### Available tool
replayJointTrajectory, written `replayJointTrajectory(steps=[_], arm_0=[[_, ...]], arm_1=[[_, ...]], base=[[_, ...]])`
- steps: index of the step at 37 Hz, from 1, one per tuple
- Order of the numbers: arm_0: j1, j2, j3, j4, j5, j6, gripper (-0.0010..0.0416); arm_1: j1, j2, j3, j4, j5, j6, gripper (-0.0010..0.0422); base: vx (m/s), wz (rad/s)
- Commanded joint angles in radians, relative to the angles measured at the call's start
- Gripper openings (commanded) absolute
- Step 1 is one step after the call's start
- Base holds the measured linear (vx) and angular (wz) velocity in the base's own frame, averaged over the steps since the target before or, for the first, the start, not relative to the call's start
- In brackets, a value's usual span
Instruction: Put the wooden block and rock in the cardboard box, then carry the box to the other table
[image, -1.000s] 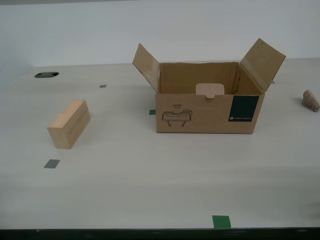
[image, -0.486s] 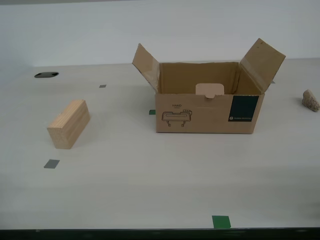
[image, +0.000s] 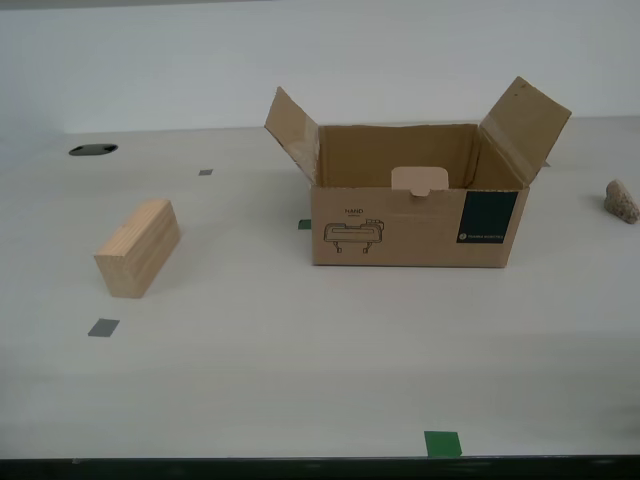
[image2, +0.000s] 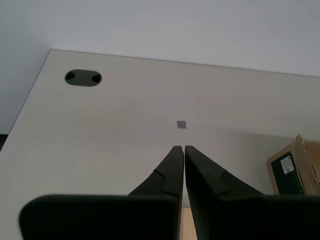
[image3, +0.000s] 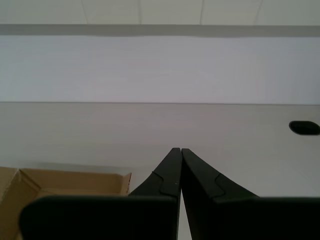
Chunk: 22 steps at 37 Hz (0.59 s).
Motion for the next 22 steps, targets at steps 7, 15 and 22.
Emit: replayJointTrajectory(steps=[7, 15, 22], arm_0=[[0.0, 0.014, 0.098, -0.154, 0.067, -0.003, -0.0001], [-0.001, 0.029, 0.114, -0.241, 0.067, -0.013, -0.0001], [-0.001, 0.049, 0.114, -0.316, 0.067, -0.021, -0.0001]], arm_1=[[-0.036, 0.08, 0.074, -0.132, 0.005, 0.003, 0.0], [-0.095, 0.2, 0.167, -0.183, 0.005, 0.025, 0.0], [-0.129, 0.252, 0.203, -0.204, 0.005, 0.025, 0.0]], base=[[0.0, 0.0], [0.0, 0.0], [0.0, 0.0]])
